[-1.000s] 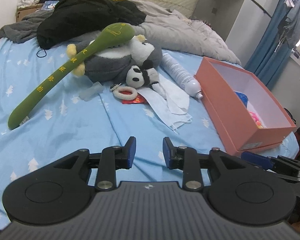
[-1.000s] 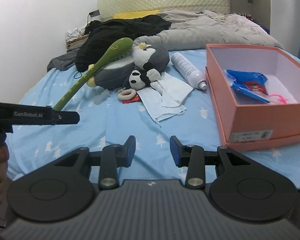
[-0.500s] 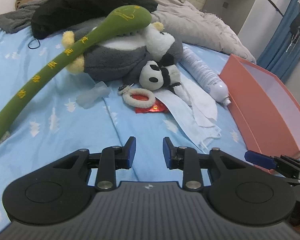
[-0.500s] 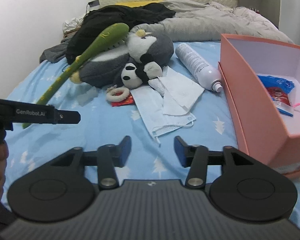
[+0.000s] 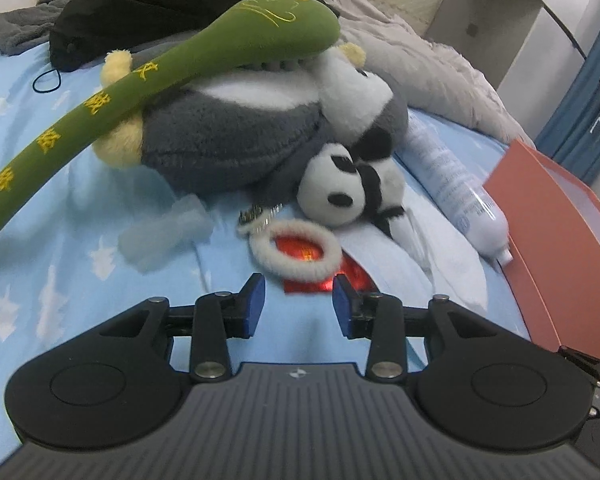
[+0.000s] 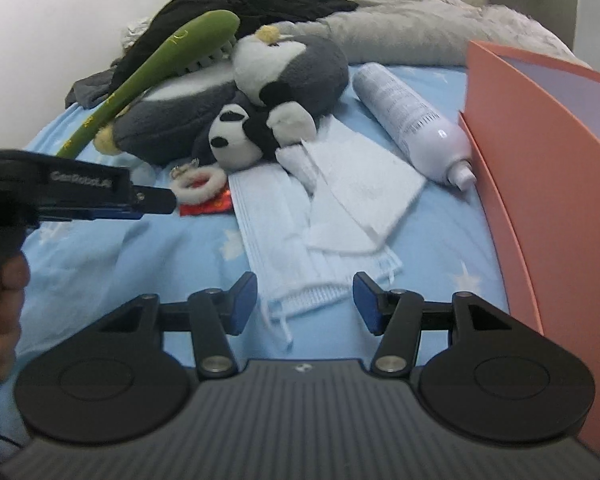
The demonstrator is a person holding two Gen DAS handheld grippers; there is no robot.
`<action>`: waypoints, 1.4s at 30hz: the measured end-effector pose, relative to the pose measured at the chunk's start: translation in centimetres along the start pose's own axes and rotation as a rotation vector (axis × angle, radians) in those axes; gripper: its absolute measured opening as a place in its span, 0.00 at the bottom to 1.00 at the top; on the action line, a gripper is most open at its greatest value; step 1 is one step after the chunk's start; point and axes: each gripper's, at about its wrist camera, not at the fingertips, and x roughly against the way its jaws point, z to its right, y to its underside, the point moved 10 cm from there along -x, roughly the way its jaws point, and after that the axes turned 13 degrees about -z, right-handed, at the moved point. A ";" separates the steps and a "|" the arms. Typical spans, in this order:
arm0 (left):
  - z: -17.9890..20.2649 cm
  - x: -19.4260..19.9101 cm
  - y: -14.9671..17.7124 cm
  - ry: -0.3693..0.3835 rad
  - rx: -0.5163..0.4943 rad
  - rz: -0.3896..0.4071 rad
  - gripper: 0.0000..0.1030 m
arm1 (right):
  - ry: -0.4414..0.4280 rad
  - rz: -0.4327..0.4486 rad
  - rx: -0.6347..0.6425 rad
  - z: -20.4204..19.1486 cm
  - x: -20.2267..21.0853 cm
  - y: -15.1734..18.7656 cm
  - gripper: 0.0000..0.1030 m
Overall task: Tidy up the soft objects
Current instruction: 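Grasp the white face mask with the right gripper while the left grasps the fluffy hair tie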
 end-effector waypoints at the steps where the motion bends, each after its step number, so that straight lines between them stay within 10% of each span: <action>1: -0.1 -0.3 -0.3 0.000 0.005 0.006 0.42 | -0.004 0.006 0.009 -0.1 -0.3 -0.3 0.54; 10: 0.0 -3.0 -0.8 0.023 0.013 -0.009 0.41 | 0.030 -0.050 0.155 -1.4 -3.4 -0.8 0.50; 18: -0.5 -3.2 -0.7 0.045 0.047 0.003 0.17 | 0.015 -0.071 0.156 -2.0 -3.2 -0.7 0.07; 42: 2.1 7.1 7.1 0.098 -0.017 -0.015 0.09 | 0.009 -0.098 0.075 -2.3 6.0 5.8 0.06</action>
